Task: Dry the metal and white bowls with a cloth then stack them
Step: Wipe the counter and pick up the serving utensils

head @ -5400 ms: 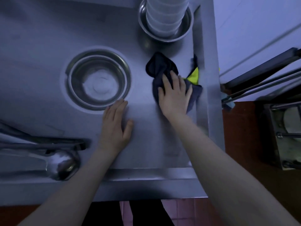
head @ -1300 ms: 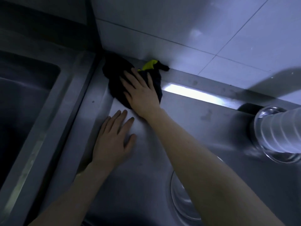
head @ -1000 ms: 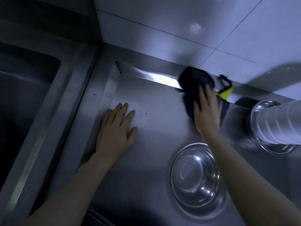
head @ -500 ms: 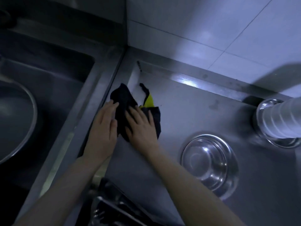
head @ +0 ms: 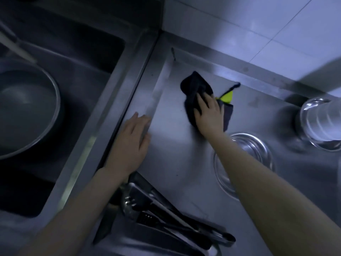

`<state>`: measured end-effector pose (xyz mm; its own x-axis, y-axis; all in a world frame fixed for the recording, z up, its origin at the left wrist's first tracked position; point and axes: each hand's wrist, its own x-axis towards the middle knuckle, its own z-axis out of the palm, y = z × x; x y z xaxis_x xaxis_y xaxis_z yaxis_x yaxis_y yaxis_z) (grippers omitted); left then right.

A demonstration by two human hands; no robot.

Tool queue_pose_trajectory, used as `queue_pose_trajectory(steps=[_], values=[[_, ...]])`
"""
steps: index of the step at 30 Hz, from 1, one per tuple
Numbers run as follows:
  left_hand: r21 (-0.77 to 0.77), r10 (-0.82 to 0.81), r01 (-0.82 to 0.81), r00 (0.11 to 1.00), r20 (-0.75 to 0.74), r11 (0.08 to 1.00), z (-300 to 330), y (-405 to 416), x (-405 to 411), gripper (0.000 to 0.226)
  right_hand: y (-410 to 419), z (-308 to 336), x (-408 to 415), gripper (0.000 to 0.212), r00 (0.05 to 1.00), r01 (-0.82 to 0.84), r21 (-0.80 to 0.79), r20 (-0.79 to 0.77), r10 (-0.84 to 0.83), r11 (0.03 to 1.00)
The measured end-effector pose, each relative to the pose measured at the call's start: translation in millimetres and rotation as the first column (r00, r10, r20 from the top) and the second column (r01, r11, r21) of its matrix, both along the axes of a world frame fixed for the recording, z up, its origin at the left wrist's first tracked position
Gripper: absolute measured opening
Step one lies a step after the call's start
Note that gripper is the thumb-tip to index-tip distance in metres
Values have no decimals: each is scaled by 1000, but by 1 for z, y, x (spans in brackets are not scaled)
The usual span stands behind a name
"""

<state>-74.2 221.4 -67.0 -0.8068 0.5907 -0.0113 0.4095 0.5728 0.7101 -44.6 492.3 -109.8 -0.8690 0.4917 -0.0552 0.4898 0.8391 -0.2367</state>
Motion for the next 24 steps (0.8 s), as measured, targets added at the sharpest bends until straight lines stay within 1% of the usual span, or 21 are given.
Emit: queue_pose_trajectory(steps=[1, 3, 6, 9, 11, 13, 16, 18, 20, 21, 22, 23, 24], values=[[-7, -17, 17, 1000, 15, 1000, 3, -2, 5, 44, -15, -2, -13, 53, 1000, -22, -11, 19, 22, 1000], [-35, -53, 53, 998, 25, 998, 9, -7, 14, 47, -58, -4, -18, 52, 987, -160, -40, 17, 161, 986], [-35, -9, 10, 1000, 28, 999, 16, -16, 23, 43, -114, -4, 30, 51, 920, -392, -86, -34, 391, 916], [-51, 44, -42, 998, 49, 998, 21, -21, 32, 44, -126, -1, 103, 51, 817, -572, -105, 7, 576, 813], [-64, 23, -19, 998, 61, 998, 23, -21, 39, 46, -109, 1, 119, 50, 779, -618, -121, 39, 625, 777], [-70, -8, 11, 999, 51, 997, 27, -19, 41, 46, -91, 4, 104, 51, 816, -560, -148, 75, 573, 815], [-62, -14, 17, 999, 47, 998, 33, -17, 52, 42, -64, 15, 51, 53, 899, -394, -167, 134, 416, 904], [-42, 6, -4, 999, 41, 999, 36, -18, 69, 40, -51, 23, 20, 54, 911, -323, -168, 210, 354, 931], [-25, 31, -30, 999, 27, 999, 36, -20, 89, 38, -50, 30, 6, 54, 902, -316, -144, 261, 344, 938], [-23, 56, -55, 998, 24, 998, 35, -23, 98, 39, -54, 35, 9, 54, 909, -316, -121, 244, 337, 941], [-21, 80, -80, 997, 14, 997, 33, -26, 107, 41, -63, 39, 21, 54, 928, -306, -94, 193, 318, 948], [-9, 103, -104, 995, -5, 995, 31, -31, 116, 42, -75, 45, 39, 54, 950, -284, -90, 107, 292, 955], [12, 135, -134, 990, -33, 991, 29, -36, 126, 40, -87, 51, 64, 53, 963, -266, -131, 18, 270, 955]])
